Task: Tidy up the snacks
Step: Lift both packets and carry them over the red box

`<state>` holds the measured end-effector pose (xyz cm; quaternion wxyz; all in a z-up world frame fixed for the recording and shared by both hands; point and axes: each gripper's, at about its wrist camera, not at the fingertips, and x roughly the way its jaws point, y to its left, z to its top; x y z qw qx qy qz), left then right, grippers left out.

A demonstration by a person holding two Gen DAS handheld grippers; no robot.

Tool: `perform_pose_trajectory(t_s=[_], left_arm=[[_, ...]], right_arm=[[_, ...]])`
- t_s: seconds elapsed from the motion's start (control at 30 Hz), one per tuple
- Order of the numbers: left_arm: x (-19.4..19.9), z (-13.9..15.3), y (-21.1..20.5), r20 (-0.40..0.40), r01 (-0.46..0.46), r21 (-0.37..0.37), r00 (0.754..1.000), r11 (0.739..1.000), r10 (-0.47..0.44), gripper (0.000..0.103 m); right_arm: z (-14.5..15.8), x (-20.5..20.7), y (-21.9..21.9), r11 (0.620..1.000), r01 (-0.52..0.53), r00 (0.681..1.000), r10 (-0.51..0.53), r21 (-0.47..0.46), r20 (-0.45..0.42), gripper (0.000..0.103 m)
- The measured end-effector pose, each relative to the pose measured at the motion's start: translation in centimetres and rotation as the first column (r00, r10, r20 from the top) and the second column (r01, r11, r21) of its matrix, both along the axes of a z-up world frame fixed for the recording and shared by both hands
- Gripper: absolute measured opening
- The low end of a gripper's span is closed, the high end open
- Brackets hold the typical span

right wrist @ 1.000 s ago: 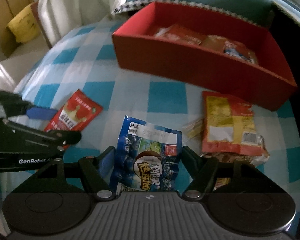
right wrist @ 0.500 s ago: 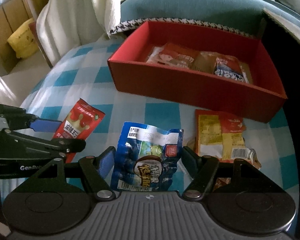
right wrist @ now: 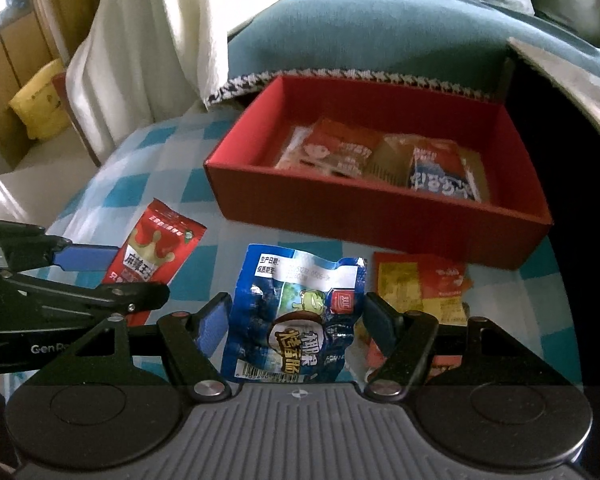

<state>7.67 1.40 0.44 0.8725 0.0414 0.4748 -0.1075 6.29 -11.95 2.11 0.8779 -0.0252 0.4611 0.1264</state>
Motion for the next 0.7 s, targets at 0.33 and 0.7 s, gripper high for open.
perform_pose_trajectory(t_s=[0.33, 0.7], left_arm=[[0.8, 1.7, -0.1, 0.055, -0.022, -0.024, 0.998, 0.999, 0.023, 0.043], [2.4, 3.6, -1.0, 0.121, -0.032, -0.036, 0.992, 0.999, 0.036, 0.043]], right_arm=[[1.5, 0.7, -0.8, 1.000, 0.021, 0.999, -0.022, 0.015, 0.046, 0.077], [2.7, 1.4, -1.3, 1.000, 0.028, 0.996, -0.029, 0.011, 0.080, 0.077]])
